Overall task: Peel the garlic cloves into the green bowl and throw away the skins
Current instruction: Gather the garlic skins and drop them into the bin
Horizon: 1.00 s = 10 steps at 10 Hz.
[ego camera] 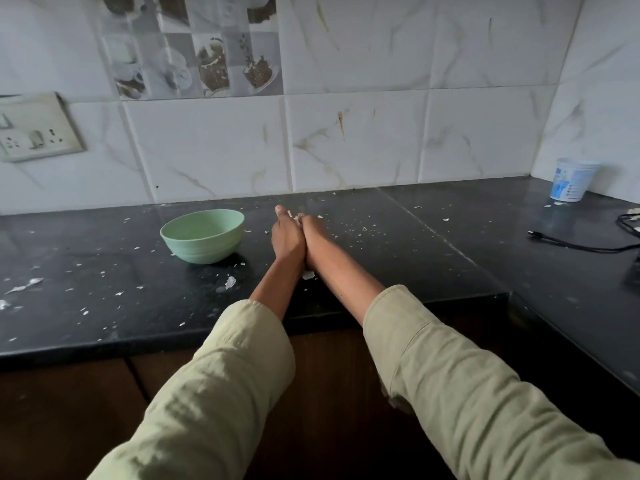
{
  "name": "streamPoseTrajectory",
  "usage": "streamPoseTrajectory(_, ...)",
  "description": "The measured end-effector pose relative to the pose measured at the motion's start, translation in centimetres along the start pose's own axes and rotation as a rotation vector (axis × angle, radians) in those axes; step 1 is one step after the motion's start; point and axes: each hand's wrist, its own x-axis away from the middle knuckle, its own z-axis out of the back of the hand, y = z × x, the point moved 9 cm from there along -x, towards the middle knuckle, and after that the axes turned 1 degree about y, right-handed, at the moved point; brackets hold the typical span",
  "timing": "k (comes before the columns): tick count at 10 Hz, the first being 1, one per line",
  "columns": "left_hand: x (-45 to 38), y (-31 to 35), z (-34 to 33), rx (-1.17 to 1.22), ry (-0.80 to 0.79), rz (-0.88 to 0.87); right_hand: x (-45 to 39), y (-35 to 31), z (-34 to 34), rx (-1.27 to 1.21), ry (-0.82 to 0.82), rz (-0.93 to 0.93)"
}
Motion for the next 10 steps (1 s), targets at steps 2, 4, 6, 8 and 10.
streamPoseTrajectory(2,0.9,-0.6,2.2,0.274,0.126,0.138,-0.3,1.2,-0.5,-0.17,0.119,-0.102)
streamPoseTrajectory(4,3.0,2.7,2.9,0.393,0.108,0.04,2.8,-2.0,-2.0,-0.361,0.014,-0.004)
streamPoseTrajectory(6,7.4,6.4,5.2,0.413,0.059,-0.1,8.6,-4.2,-2.8,-0.564,-0.062,0.106)
streamPoseTrajectory(8,14.6,6.0,14.3,0.602,0.195,-0.156,15.6,-0.9,-9.2,-0.789,-0.251,0.088)
streamPoseTrajectory(10,20.1,3.2,27.0,0.653,0.352,-0.187,22.9,4.7,-20.4,-0.878,-0.535,-0.066)
